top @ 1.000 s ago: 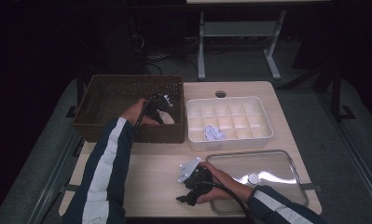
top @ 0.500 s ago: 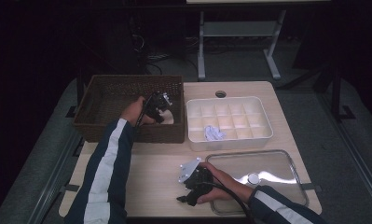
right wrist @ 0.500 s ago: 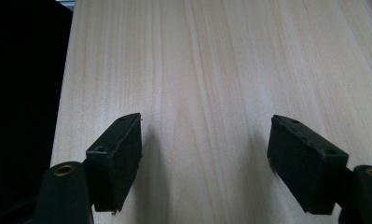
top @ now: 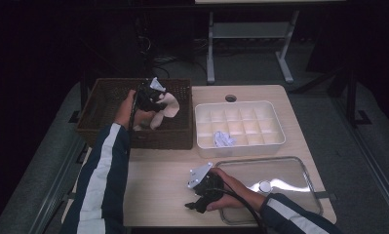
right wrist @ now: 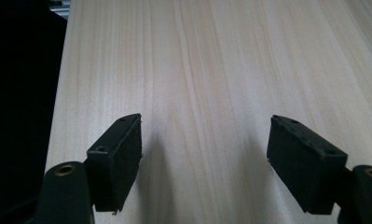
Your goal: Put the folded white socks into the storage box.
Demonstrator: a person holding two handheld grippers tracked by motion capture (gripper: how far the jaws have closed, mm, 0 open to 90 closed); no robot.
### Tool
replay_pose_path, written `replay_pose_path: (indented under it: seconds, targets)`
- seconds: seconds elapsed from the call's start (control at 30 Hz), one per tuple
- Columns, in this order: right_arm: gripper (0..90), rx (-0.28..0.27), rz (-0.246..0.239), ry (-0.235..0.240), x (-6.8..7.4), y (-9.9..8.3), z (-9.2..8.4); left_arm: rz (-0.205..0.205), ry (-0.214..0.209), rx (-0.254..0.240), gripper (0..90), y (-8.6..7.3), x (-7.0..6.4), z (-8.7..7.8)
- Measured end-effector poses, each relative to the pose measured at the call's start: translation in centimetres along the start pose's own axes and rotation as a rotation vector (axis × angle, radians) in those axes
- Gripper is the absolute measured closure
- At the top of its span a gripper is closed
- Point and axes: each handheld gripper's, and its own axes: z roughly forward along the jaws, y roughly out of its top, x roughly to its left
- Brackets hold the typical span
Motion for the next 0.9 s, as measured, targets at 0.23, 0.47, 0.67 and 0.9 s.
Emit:
replay_pose_path:
  seconds: [0.23, 0.47, 0.67, 0.9]
  targets:
    - [25.8, -0.002, -0.002, 0.002, 0.0, 0.1, 0.1, -0.005, -0.019, -0.058, 72.7, 0.7, -0.1, -0.7]
    - [25.8, -0.010, -0.001, -0.004, -0.1, 0.1, -0.1, -0.014, -0.012, -0.075, 72.9, 0.9, -0.8, -1.1]
    - [25.8, -0.033, -0.001, -0.017, -0.2, 0.3, -0.7, -0.029, 0.009, -0.139, 73.1, 0.4, -1.5, -4.0]
    - [25.8, -0.049, 0.019, -0.039, -0.4, 0.2, -1.5, -0.038, -0.013, -0.260, 73.5, -0.7, -3.3, -8.8]
